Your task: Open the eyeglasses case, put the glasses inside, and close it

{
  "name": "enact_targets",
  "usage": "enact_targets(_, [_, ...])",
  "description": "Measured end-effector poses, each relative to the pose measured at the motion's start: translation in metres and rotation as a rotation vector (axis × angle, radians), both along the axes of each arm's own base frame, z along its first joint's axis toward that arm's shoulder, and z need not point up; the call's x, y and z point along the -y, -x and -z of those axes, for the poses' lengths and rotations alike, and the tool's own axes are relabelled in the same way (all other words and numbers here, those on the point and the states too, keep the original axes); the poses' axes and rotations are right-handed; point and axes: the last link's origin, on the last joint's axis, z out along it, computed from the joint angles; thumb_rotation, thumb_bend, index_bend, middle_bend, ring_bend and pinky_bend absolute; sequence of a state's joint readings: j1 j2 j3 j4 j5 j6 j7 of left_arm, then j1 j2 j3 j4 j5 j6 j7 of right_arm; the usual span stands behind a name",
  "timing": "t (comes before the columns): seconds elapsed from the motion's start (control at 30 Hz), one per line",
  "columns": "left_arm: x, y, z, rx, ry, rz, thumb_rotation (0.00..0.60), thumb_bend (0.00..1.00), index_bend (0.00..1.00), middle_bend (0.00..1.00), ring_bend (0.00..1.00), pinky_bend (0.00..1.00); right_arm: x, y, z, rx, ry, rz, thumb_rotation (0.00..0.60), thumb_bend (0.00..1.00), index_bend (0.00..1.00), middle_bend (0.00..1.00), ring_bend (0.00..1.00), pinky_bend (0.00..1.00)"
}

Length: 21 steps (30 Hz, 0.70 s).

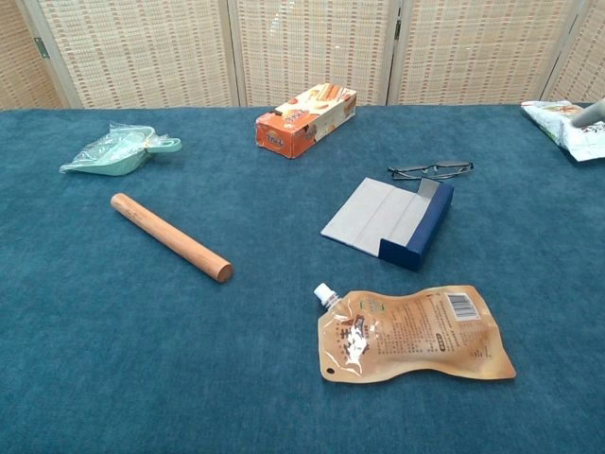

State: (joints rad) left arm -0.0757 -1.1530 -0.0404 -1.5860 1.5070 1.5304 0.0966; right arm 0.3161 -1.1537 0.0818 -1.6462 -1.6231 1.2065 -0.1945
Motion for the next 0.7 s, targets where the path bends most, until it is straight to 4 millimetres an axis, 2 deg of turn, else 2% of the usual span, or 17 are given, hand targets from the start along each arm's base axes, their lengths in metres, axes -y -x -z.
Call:
enact_targets(0.1, [0.003,0.002,-0.001,-0.002,-0.003,-0.011,0.600,0.24,0.16,0.16,0.16,0.29,0.014,-0.013,0.019,-0.023,-0.088,-0.027,0.600,0.77,0.17,0.92,0.97,0.96])
enact_targets(0.27, [0.005,0.003,-0.003,-0.004,-0.007,-0.018,0.600,0.24,0.16,0.16,0.16,0.29,0.037,-0.041,0.055,-0.053,-0.233,-0.069,0.600,0.96,0.19,0.95,1.00,0.99])
enact_targets(0.47, [0.007,0.004,-0.004,-0.008,-0.007,-0.026,0.600,0.24,0.16,0.16,0.16,0.29,0.059,-0.068,0.091,-0.062,-0.329,-0.081,0.600,1.00,0.21,0.97,1.00,0.99])
enact_targets(0.7, [0.008,0.005,-0.004,-0.010,-0.005,-0.030,0.600,0.24,0.16,0.16,0.16,0.29,0.074,-0.082,0.111,-0.074,-0.361,-0.080,0.600,1.00,0.24,0.97,1.00,0.99])
